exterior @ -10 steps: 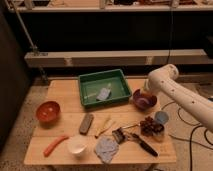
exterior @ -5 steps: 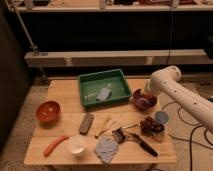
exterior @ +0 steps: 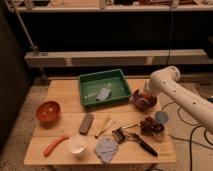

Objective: Place apple in purple bowl

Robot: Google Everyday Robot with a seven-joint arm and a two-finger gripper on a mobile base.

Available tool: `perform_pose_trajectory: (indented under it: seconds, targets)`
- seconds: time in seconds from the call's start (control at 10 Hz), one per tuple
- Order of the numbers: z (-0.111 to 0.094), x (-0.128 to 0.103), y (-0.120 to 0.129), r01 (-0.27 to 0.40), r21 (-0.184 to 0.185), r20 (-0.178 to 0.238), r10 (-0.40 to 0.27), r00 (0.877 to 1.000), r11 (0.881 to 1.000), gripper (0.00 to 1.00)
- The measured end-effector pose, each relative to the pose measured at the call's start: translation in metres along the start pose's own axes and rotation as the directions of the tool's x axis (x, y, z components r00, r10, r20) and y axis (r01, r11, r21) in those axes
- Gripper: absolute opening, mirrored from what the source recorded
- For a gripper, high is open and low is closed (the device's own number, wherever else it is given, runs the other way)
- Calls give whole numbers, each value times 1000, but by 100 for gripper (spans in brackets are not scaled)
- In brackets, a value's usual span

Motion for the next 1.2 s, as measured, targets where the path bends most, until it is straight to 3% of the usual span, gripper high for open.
perform_pose_trajectory:
  seconds: [1.2]
  targets:
    - [4, -2, -4, 10, 1, 4, -10, 1000, 1000, 80]
